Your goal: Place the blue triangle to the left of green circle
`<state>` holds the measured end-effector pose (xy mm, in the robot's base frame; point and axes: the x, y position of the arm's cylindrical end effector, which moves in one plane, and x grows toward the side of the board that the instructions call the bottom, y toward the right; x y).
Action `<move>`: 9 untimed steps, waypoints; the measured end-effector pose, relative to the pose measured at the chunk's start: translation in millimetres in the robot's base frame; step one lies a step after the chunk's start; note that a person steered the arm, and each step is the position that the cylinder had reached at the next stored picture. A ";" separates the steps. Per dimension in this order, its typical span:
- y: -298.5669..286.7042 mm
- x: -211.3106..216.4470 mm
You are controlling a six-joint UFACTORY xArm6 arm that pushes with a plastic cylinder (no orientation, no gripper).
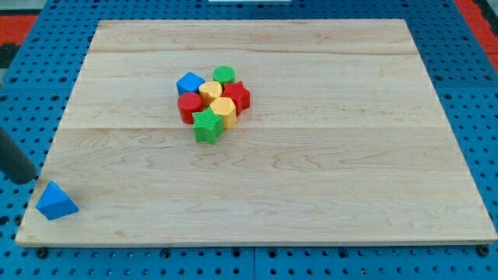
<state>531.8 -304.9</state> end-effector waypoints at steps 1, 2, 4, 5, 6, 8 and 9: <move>22.6 50.1; 57.8 82.6; 80.0 0.4; 90.6 59.0; 5.9 42.2; 36.1 -87.1; 74.0 -104.1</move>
<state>427.6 -231.0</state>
